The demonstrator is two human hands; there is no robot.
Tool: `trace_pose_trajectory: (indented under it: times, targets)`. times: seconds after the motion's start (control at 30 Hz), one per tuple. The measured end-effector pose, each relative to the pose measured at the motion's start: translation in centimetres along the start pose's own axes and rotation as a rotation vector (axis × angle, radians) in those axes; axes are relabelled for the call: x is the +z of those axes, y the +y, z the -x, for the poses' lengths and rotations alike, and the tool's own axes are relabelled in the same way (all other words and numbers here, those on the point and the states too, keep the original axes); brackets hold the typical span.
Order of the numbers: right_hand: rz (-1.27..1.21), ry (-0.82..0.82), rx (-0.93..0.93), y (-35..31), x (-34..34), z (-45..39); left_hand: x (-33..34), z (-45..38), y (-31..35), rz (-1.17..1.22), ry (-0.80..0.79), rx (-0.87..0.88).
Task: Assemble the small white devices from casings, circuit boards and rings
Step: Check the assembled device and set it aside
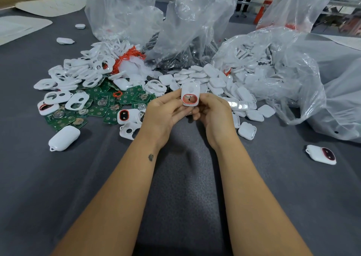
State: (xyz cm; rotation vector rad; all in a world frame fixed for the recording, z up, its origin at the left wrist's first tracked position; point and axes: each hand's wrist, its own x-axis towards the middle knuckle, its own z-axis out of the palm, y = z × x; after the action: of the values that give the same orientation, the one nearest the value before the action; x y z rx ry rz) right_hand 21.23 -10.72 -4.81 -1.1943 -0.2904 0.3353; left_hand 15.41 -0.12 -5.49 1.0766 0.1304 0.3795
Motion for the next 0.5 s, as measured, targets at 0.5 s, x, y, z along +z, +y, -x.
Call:
trace_pose_trajectory:
  times: [0.5]
  targets:
    - [0.090, -0.083, -0.018, 0.02, -0.38, 0.36, 0.38, 0.14, 0.05, -0.010, 0.027, 0.011]
